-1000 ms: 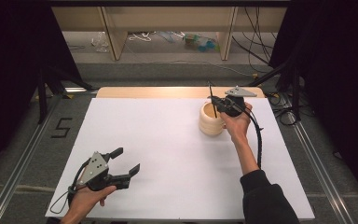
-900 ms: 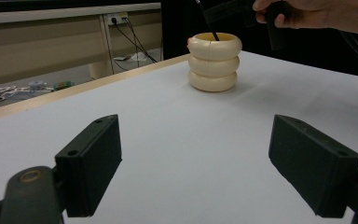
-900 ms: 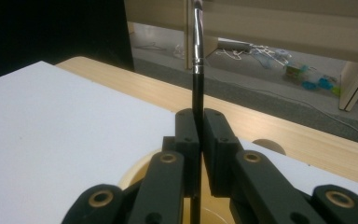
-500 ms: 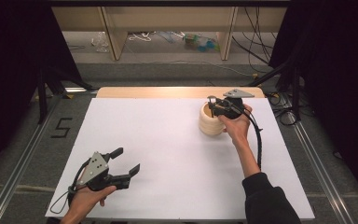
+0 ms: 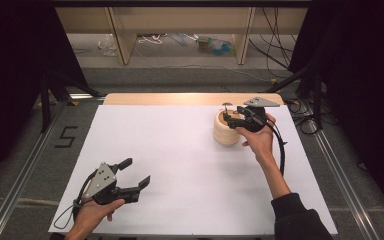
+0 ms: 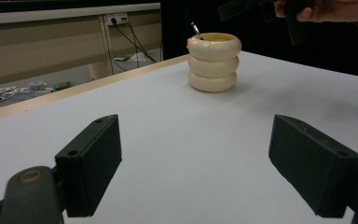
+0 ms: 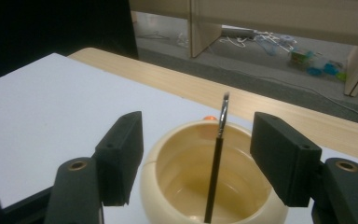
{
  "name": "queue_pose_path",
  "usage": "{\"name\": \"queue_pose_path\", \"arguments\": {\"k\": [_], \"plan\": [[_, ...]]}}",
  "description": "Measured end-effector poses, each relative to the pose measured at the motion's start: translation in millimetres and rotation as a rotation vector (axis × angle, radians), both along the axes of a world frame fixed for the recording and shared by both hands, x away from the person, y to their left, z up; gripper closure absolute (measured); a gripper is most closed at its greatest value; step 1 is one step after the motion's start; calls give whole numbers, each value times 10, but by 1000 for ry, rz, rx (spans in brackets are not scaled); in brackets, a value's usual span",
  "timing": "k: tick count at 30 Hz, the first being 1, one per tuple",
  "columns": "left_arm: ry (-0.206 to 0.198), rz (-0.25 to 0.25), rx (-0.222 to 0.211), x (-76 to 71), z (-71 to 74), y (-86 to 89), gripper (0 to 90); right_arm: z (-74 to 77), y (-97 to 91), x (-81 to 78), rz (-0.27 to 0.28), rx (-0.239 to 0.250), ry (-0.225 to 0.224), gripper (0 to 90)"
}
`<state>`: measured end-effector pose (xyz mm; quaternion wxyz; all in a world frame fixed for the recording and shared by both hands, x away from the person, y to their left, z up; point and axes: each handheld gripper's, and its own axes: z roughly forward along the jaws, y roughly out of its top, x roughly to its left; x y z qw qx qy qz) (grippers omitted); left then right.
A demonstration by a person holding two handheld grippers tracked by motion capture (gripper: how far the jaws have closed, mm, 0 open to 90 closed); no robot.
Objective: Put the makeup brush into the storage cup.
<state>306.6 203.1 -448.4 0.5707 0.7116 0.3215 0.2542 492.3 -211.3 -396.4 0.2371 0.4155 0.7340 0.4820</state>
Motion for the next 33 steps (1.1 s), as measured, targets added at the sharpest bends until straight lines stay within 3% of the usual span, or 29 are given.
{"name": "queue_pose_path", "arguments": {"k": [5, 8, 14, 16, 20, 33], "plan": [[2, -1, -4, -5, -2, -9, 168, 49, 7, -57, 9, 3, -32, 350], [2, -2, -9, -6, 0, -11, 168, 55, 19, -89, 27, 34, -18, 348], [3, -1, -9, -8, 2, -3, 168, 72, 18, -177, 48, 17, -27, 324], [5, -1, -10, -8, 0, -7, 168, 92, 18, -229, 57, 18, -8, 324], [4, -3, -6, -8, 2, -13, 168, 116, 21, -274, 62, 19, -47, 318], [-1, -1, -5, -7, 4, -4, 168, 173, 46, -460, 100, 19, -55, 304]]}}
